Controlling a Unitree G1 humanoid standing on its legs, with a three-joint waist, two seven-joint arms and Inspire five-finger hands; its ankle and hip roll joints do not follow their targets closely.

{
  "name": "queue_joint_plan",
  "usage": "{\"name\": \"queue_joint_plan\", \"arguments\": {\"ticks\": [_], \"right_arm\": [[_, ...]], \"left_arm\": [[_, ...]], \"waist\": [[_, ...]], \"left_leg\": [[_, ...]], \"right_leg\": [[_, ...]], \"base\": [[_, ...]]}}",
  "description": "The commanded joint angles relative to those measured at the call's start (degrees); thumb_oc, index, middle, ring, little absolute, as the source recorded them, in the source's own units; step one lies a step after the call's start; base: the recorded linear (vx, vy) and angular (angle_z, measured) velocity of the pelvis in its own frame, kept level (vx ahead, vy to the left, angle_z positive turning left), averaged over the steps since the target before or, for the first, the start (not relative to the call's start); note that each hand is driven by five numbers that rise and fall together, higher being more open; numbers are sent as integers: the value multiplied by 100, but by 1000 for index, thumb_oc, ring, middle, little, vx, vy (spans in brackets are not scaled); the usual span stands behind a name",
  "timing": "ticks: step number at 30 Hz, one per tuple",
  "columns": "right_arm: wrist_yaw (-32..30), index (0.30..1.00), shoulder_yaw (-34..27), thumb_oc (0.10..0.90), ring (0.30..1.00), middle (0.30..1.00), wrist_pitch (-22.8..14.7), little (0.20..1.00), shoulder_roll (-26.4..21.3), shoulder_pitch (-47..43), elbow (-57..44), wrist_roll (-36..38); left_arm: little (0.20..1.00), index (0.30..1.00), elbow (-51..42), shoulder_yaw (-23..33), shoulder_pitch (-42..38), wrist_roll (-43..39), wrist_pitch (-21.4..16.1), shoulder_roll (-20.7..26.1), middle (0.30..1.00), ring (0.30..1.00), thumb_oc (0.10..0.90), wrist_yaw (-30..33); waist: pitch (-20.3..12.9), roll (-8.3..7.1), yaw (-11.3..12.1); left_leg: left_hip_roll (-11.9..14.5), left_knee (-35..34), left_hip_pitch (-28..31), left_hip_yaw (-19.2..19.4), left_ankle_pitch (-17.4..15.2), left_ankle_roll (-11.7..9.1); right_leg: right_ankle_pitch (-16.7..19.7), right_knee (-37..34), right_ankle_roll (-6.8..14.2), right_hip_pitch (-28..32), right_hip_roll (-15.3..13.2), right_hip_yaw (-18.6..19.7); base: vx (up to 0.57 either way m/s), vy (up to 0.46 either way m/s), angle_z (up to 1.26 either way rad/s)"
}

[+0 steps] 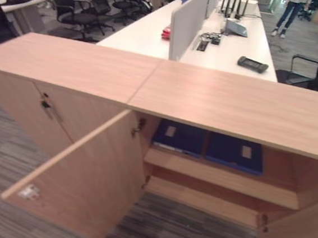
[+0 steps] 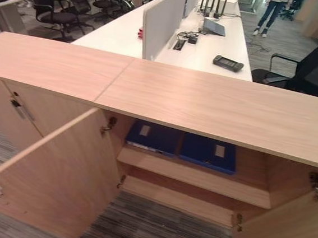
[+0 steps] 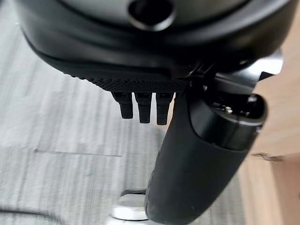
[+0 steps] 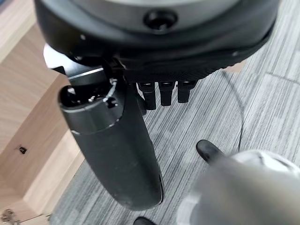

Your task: Put the empty folder in the office cabinet

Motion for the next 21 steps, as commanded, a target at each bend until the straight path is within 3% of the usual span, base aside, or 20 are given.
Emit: {"name": "queue_joint_plan", "arguments": {"ticks": [1, 8, 21], "right_arm": [[-137, 900, 188, 800, 900, 900, -145, 900, -314, 3, -139, 139], [-148, 900, 358, 800, 900, 900, -139, 900, -340, 138, -120, 163], [-213, 900, 342, 800, 900, 900, -205, 900, -349, 125, -91, 234]], "left_arm": [[900, 900, 279, -246, -427, -12, -143, -203, 900, 900, 800, -45], [900, 900, 53, -577, -673, 72, -157, -184, 900, 900, 800, 29], [900, 900, 172, -625, -662, 46, -128, -284, 900, 900, 800, -3]], "waist": [[-126, 235, 15], [-69, 154, -17], [-103, 165, -67]], "left_leg": [[-304, -54, -31, -303, -497, 178], [-114, -54, -112, -436, -429, 32], [-4, -54, -30, -470, -412, -60]], "right_leg": [[218, 149, -23, -617, 251, 238], [81, 20, -187, -574, 537, 162], [-102, 2, -332, -453, 738, 125]], "base": [[4, -60, -11], [-20, -120, -3], [4, -49, 4]]}}
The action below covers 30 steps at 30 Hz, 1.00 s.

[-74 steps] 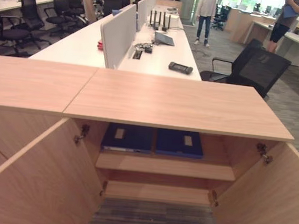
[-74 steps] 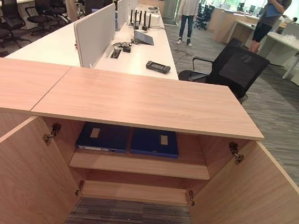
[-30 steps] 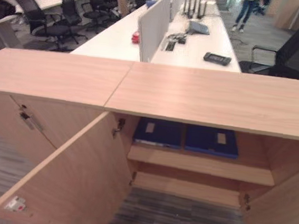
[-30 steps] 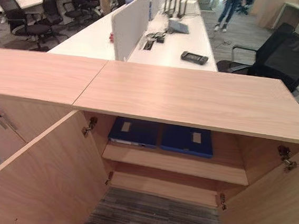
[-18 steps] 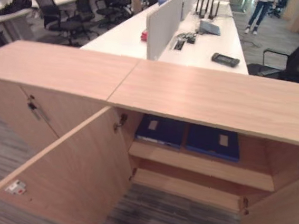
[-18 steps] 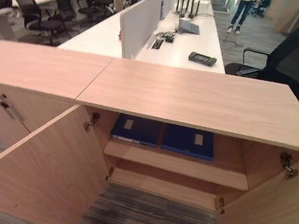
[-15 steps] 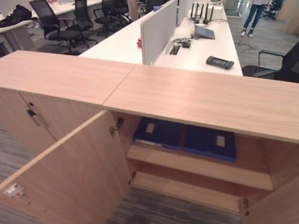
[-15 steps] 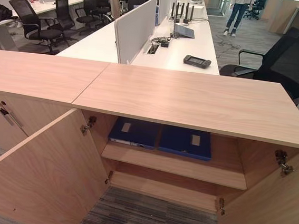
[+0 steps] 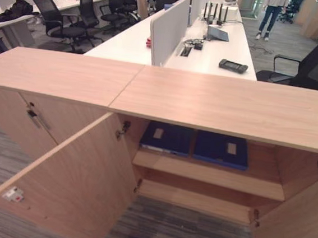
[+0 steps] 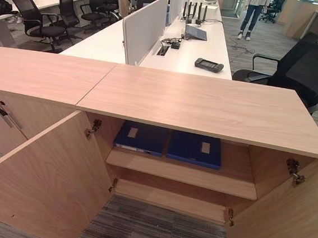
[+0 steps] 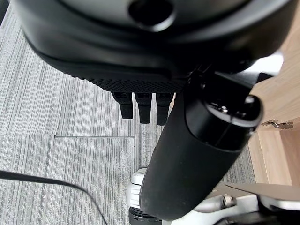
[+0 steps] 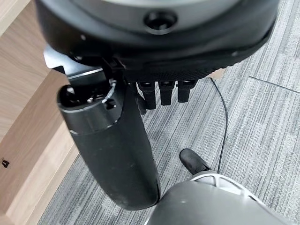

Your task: Put the empty folder in the office cabinet

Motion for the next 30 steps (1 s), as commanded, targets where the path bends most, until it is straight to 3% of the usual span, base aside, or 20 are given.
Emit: {"name": "queue_joint_plan", "arguments": {"ticks": [1, 8, 13, 18, 30], "right_arm": [[-149, 900, 114, 800, 900, 900, -166, 900, -162, -272, -72, 165], [-139, 900, 178, 800, 900, 900, -165, 900, -155, -282, -75, 141], [35, 900, 291, 800, 900, 900, -96, 900, -141, -335, -36, -13], [147, 900, 395, 800, 900, 900, -78, 900, -79, -357, -95, -20], [327, 900, 474, 800, 900, 900, -51, 900, 66, -424, -53, 188]], "left_arm": [[900, 900, 238, 34, -676, 25, -173, -350, 900, 900, 800, 1], [900, 900, 264, 49, -681, -9, -165, -336, 900, 900, 800, -79], [900, 900, 474, 242, -649, -853, -73, -468, 900, 900, 800, -778], [900, 900, 246, 306, -616, -1195, -86, -392, 900, 900, 800, -940], [900, 900, 500, 320, -810, -643, 20, -257, 900, 900, 800, -807]], "waist": [[19, -50, 35], [22, -79, -9], [3, -78, -120], [18, -98, -150], [-25, -165, -153]], "left_leg": [[-417, -61, 105, -315, -503, 239], [-386, -61, 163, -285, -520, 218], [-353, -61, 196, -210, -552, 209], [-334, -61, 218, -210, -574, 206], [-312, -61, 289, -205, -606, 184]], "right_leg": [[-1, 45, -144, -352, 298, 168], [-37, 45, -189, -312, 340, 206], [-34, 45, -212, -315, 378, 257], [-38, 45, -233, -302, 394, 295], [-95, 45, -265, -234, 430, 304]], "base": [[14, -31, -1], [5, -9, 0], [10, -5, -2], [17, -6, -5], [6, -3, -1]]}}
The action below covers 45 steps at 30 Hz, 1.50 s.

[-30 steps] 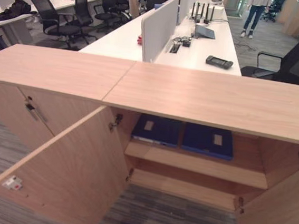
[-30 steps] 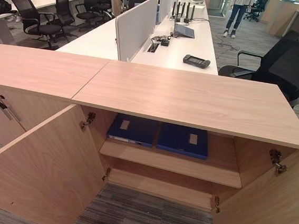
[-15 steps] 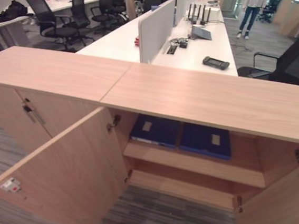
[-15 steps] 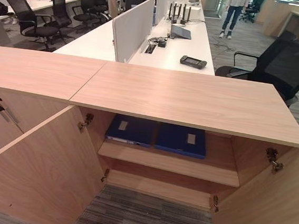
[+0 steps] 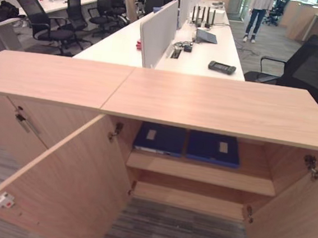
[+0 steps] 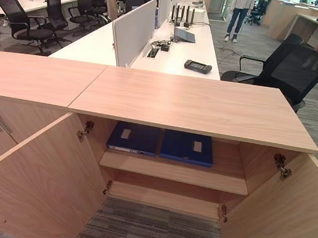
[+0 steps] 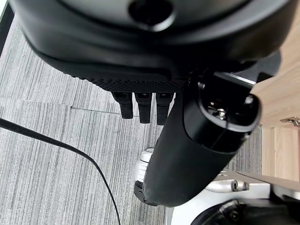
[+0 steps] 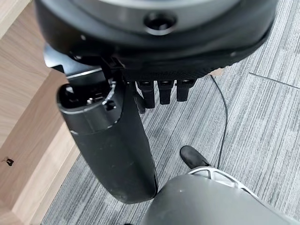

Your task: Put the empty folder in the office cabinet

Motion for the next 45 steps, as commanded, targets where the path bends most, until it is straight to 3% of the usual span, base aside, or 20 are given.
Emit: {"name": "queue_joint_plan", "arguments": {"ticks": [1, 45], "right_arm": [[82, 900, 239, 800, 900, 900, -59, 900, 56, -346, -37, 106], [263, 900, 366, 800, 900, 900, 80, 900, 317, -282, 229, 21]], "left_arm": [[900, 900, 278, 205, -872, 245, -194, -292, 900, 900, 800, -122], [900, 900, 721, 354, -973, 838, 38, -187, 900, 900, 800, 90]], "waist": [[-14, -116, 7], [-177, -295, -140]], "left_leg": [[-381, -58, 192, -325, -595, 193], [-341, -58, 444, -42, -703, 190]], "right_leg": [[-123, 45, -227, -257, 383, 166], [-126, 45, -251, -161, 415, 468]], "base": [[0, 0, 0], [1, -4, -3]]}}
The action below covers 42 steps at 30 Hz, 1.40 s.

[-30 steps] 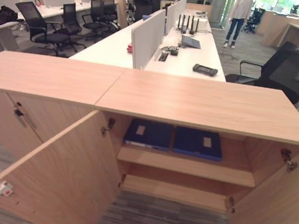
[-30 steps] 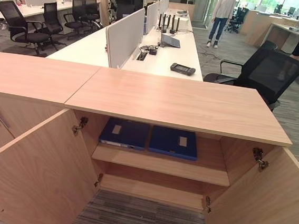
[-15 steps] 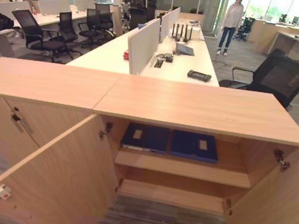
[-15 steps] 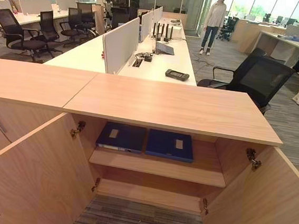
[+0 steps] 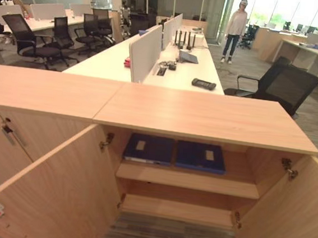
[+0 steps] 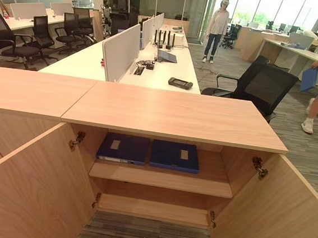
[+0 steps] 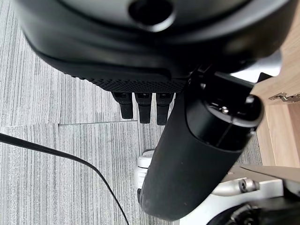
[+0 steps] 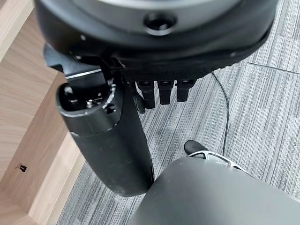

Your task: Put the empty folder in the office cabinet

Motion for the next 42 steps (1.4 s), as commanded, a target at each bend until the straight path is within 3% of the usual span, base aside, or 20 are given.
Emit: {"name": "queue_joint_plan", "arguments": {"ticks": [1, 42], "right_arm": [[11, 900, 155, 800, 900, 900, -16, 900, 165, -384, 189, 25], [85, 900, 400, 800, 900, 900, -73, 900, 357, -358, 17, 123]], "left_arm": [[900, 900, 353, 334, -878, 116, -146, -260, 900, 900, 800, 70], [900, 900, 613, 454, -918, 465, -49, 104, 900, 900, 800, 164]], "waist": [[235, -134, -5], [189, -245, -27]], "left_leg": [[-418, -53, 206, -315, -598, 187], [-426, -53, 230, -234, -645, 193]], "right_leg": [[-159, 45, -182, -226, 386, 152], [-104, 45, -142, -256, 366, 253]], "base": [[0, 0, 0], [-1, 0, -1]]}}
